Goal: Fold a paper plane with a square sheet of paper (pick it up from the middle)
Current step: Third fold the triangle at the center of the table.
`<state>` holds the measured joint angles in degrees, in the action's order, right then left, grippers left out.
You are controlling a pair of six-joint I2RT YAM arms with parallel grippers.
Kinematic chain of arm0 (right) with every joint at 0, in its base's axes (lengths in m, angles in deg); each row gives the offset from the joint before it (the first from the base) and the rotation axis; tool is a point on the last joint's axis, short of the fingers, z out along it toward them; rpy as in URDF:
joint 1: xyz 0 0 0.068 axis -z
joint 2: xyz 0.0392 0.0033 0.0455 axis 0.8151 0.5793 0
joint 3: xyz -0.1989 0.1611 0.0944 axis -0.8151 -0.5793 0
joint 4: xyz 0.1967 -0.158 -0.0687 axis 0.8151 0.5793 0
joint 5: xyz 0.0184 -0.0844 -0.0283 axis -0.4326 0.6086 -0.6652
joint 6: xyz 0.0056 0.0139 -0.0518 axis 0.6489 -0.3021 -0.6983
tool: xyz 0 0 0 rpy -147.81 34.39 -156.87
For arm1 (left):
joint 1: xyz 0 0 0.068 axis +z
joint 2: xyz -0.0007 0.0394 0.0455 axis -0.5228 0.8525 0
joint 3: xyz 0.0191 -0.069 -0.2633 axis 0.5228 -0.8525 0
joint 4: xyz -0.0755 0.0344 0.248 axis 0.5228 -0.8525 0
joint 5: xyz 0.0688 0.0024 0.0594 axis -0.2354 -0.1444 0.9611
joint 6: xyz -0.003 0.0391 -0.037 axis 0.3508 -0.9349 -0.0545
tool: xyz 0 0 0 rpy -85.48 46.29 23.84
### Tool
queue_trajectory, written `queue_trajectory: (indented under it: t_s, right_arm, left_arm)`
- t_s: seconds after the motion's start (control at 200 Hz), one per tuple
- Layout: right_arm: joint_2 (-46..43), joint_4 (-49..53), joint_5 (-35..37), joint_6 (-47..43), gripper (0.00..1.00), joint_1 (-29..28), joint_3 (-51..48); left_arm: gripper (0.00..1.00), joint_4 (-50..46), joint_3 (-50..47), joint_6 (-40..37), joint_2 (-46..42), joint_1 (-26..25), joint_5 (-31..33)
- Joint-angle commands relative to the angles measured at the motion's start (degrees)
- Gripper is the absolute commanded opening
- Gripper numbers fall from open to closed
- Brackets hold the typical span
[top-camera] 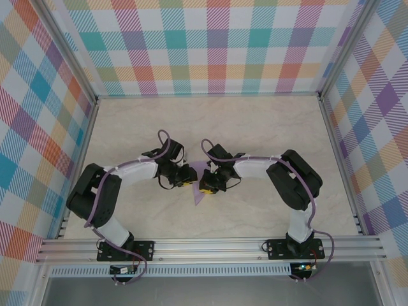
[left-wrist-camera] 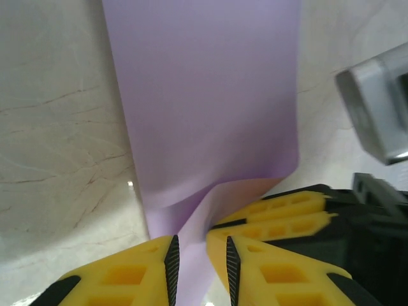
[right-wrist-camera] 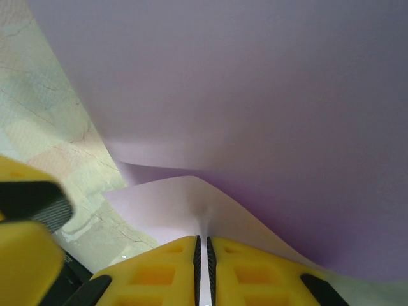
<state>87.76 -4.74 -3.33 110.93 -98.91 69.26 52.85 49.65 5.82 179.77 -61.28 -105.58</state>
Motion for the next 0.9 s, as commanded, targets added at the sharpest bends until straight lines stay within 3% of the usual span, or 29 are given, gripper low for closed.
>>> queue_trajectory:
  t_s: [0.0,0.515,0.66,0.895]
  right_arm:
    - [1.7,2.2,2.0,-1.1,0.14,-0.2,-1.0]
    - [1.0,2.4,2.0,-1.3,0.13,-0.2,-1.0]
    - [0.5,2.3,1.7,-1.3,0.13,-0.2,-0.7]
    - [-4.0,1.0,1.1,-2.3,0.16,-0.1,-0.9]
  left_arm:
    - [0.28,-1.1,1.7,-2.6,1.6,-1.2,-1.2]
    - [0.24,-2.4,2.5,-4.7,4.3,-1.9,-0.7]
    - [0.15,-2.1,2.5,-4.9,4.5,-1.9,-1.5]
    - [0.05,-3.4,2.3,-5.7,2.5,-1.9,2.6]
